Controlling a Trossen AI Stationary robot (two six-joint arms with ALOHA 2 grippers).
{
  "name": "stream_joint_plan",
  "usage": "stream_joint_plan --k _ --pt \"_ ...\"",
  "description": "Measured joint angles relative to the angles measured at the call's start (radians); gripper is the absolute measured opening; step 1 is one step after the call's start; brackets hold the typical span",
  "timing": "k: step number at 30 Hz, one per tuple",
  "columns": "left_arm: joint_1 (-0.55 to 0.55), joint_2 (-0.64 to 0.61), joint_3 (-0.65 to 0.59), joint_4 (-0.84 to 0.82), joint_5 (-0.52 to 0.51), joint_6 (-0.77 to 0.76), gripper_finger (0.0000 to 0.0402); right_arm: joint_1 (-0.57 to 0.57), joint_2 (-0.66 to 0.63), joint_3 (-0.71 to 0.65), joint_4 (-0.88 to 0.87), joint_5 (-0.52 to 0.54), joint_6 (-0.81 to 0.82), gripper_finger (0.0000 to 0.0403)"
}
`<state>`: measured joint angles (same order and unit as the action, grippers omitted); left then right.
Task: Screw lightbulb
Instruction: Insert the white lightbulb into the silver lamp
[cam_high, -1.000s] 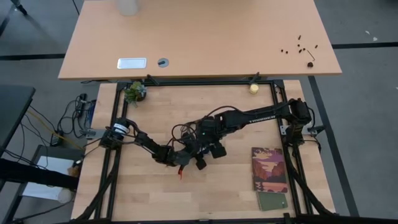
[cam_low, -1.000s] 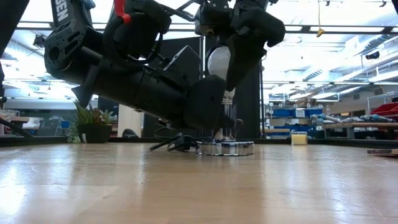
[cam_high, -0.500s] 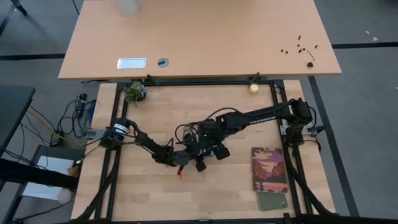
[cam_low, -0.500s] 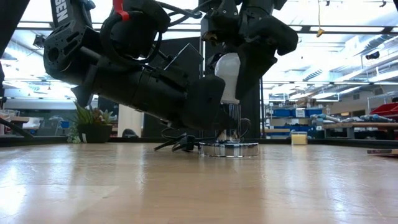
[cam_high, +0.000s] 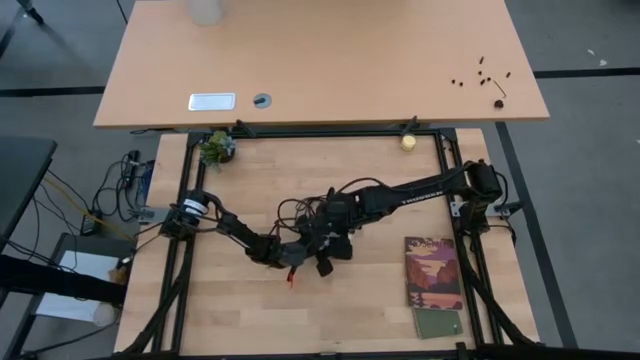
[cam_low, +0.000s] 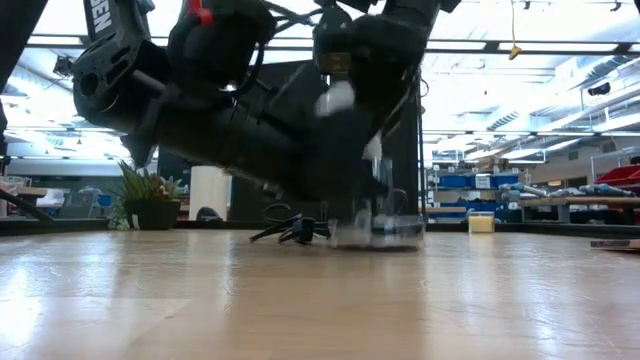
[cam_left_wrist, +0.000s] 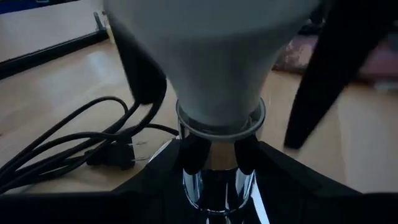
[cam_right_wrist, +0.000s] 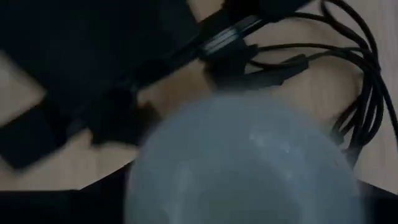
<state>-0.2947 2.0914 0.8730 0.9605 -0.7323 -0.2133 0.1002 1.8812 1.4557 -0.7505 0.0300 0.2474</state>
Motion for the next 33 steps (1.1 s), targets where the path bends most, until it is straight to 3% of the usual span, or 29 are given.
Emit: stream_joint_plan --k 6,16,23,27,30,33 --pt "-0.001 -0.006 0.004 0.001 -0.005 -0.003 0.0169 0.034 0.004 -0.002 -0.021 0.091 0.203 0.0255" --pt "-0.005 -0.005 0.003 -0.116 -0.013 -0.028 0.0177 0.046 -0.018 -0.002 -0.097 0.075 0.224 0.0236" --pt "-0.010 -0.008 0.001 -0.084 0.019 -0.023 0.0258 0.026 -0.095 -0.001 -0.130 0.076 0.119 0.0255" --pt "-0.017 -0.040 0.000 -0.101 0.049 -0.022 0.0311 0.011 -0.156 0.001 -0.126 0.143 0.057 0.0264" --pt "-0.023 -0.095 0.000 -0.191 0.051 -0.023 0.0333 -0.002 -0.175 -0.007 -0.110 0.210 0.011 0.0269" --pt "-0.028 -0.166 0.000 -0.327 0.053 -0.027 0.0338 -0.032 -0.185 -0.057 -0.027 0.204 -0.015 0.0272"
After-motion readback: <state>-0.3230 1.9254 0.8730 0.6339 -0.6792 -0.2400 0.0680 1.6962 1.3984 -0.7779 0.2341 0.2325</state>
